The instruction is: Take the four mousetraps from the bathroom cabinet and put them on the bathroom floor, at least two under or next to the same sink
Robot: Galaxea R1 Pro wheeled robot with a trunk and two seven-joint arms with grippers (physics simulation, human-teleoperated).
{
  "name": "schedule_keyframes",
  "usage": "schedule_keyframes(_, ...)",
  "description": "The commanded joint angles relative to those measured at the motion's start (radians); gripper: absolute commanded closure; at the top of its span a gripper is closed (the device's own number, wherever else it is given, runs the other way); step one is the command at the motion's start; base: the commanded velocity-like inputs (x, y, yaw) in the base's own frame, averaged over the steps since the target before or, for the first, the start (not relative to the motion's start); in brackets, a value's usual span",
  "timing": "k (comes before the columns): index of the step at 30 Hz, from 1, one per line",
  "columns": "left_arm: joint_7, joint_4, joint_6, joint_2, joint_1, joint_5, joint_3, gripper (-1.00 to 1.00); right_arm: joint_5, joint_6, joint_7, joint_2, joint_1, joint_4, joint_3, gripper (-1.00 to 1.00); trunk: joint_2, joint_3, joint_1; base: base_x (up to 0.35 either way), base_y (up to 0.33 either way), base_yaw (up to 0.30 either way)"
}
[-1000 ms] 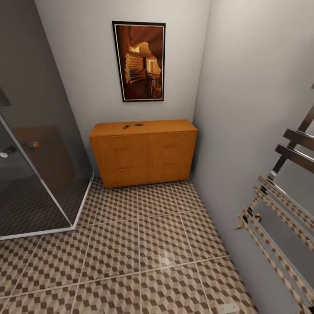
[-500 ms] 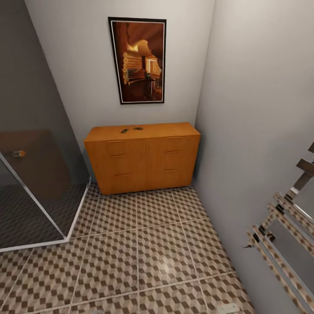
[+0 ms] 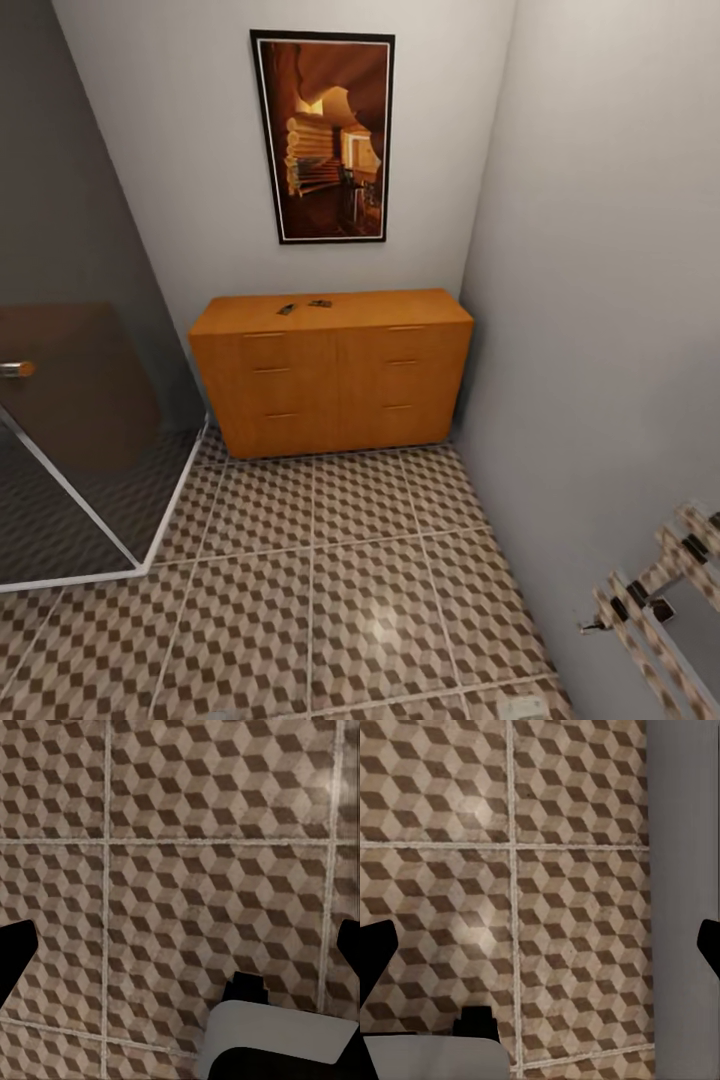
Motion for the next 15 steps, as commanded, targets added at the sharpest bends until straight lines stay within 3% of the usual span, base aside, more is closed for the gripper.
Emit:
schedule_keyframes(1, 0.0, 0.0, 0.0, 0.0, 0.0, 0.0, 0.0, -1.0, 0.001, 0.0, 0.0, 0.0, 0.0, 0.0, 0.0, -1.0, 0.0, 0.0, 0.0, 0.298, -0.155, 0.012)
schedule_keyframes(15, -0.001, -0.001, 0.0, -0.004, 0.0, 0.0, 0.0, -1.0, 0.006, 0.009, 0.001, -0.008, 0.0, 0.005, 0.004, -1.0, 0.0, 0.0, 0.0, 0.296, -0.128, 0.002)
